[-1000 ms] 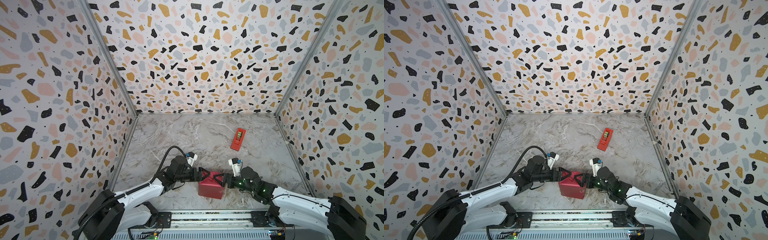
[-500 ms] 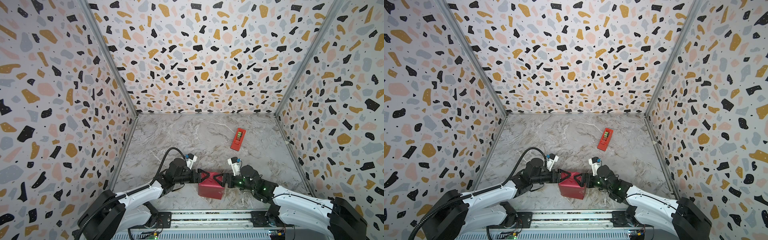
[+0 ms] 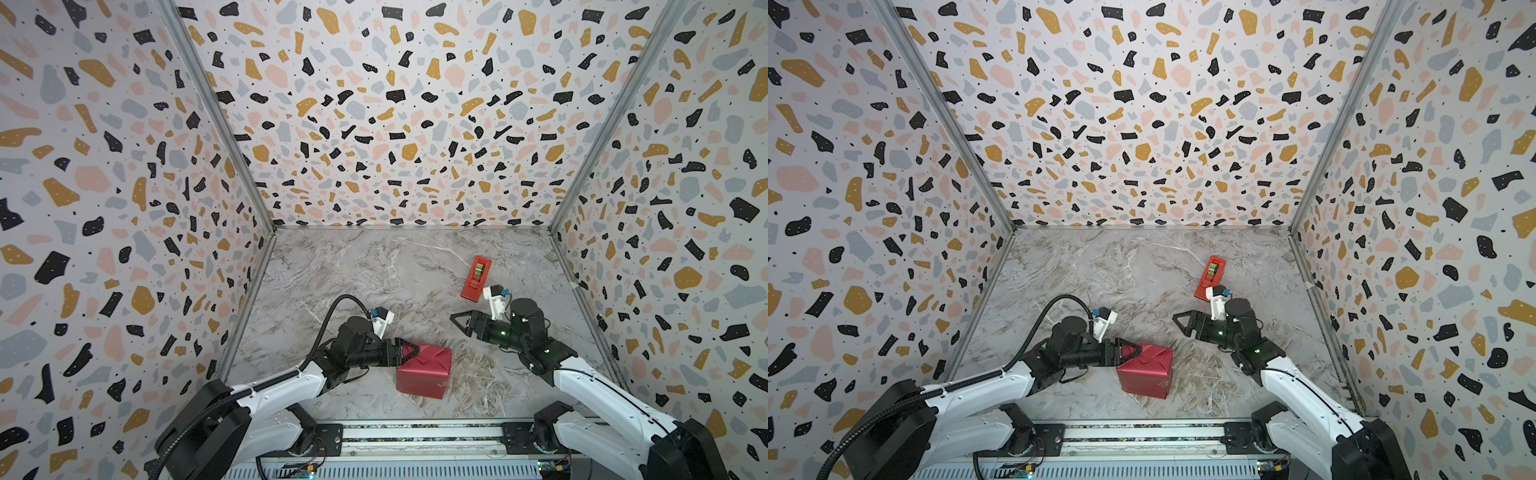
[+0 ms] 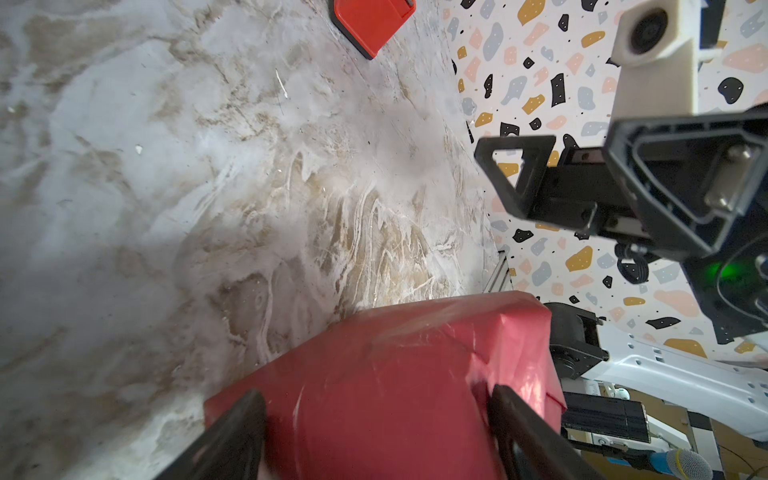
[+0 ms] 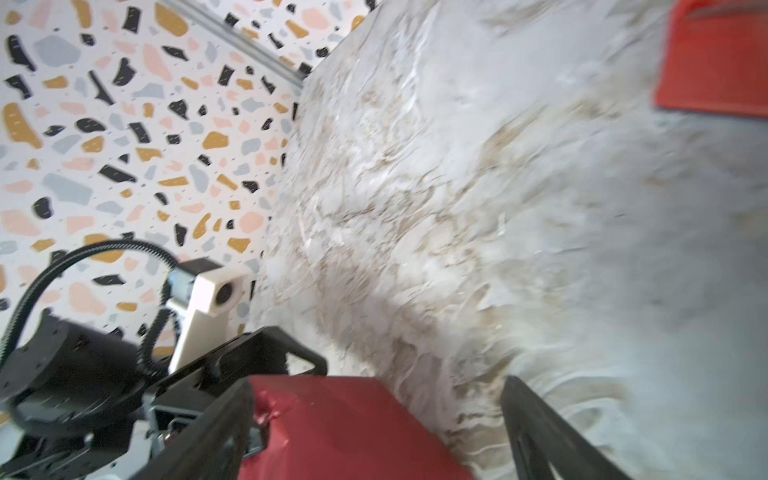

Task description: Wrap the gift box in paper

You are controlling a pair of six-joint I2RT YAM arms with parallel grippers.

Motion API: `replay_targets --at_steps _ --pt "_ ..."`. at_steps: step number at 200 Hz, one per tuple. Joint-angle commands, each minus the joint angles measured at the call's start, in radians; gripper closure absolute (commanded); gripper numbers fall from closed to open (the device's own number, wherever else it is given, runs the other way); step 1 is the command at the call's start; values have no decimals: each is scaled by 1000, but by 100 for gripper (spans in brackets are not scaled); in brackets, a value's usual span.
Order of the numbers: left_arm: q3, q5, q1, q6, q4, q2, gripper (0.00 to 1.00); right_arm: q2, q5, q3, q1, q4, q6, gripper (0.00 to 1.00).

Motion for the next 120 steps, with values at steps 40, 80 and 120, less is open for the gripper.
replay_targets --at_steps 40,80,120 --pt "-21 -44 -10 50 -292 24 18 220 69 196 -202 -47 -132 16" --pt "-25 -58 -11 59 -311 10 19 379 -22 264 -343 -1 -139 22" --pt "-31 -65 -11 66 -303 12 19 556 -133 365 -367 43 -162 37"
